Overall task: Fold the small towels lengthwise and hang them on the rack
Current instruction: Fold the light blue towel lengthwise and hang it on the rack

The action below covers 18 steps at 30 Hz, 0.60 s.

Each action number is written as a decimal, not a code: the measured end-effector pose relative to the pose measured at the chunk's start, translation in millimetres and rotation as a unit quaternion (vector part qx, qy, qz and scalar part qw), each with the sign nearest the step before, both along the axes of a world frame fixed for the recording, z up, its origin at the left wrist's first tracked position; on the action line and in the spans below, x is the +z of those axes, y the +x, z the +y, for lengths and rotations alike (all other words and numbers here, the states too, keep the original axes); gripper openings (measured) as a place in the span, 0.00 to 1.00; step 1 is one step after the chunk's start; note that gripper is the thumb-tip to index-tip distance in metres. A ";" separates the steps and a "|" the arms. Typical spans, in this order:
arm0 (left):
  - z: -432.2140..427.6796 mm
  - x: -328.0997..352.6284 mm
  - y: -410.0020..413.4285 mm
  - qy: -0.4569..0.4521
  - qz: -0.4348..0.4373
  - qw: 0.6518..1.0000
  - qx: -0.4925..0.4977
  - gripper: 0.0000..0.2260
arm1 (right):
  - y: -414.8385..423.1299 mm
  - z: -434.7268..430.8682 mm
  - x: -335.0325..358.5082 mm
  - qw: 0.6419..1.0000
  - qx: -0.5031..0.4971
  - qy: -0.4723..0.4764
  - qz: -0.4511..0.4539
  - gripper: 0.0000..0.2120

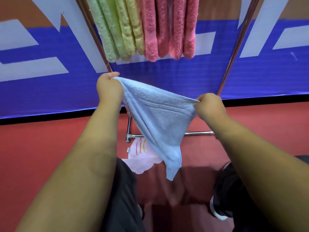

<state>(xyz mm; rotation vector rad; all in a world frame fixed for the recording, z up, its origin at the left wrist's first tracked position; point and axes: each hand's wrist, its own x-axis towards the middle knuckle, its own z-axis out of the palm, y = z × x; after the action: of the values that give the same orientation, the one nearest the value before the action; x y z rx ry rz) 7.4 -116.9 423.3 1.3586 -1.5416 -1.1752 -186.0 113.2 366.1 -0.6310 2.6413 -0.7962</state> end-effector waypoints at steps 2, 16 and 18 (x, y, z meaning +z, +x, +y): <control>2.9 -0.3 1.8 0.011 -0.026 0.999 -0.018 0.15 | -2.9 4.6 2.8 0.998 -0.028 -0.061 -0.008 0.08; 30.9 -10.8 9.4 -0.039 -0.387 0.880 -0.273 0.07 | 0.7 2.9 18.7 0.988 -0.032 -0.141 -0.054 0.11; 36.6 -8.5 7.8 -0.044 -0.431 0.853 -0.290 0.09 | 2.0 2.1 22.1 0.986 -0.031 -0.150 -0.062 0.12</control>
<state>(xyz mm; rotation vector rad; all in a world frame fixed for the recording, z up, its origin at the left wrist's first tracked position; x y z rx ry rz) 15.2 -80.3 414.9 1.4887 -2.7604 -0.7983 -184.0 115.3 388.2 -0.5518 2.4593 -1.2247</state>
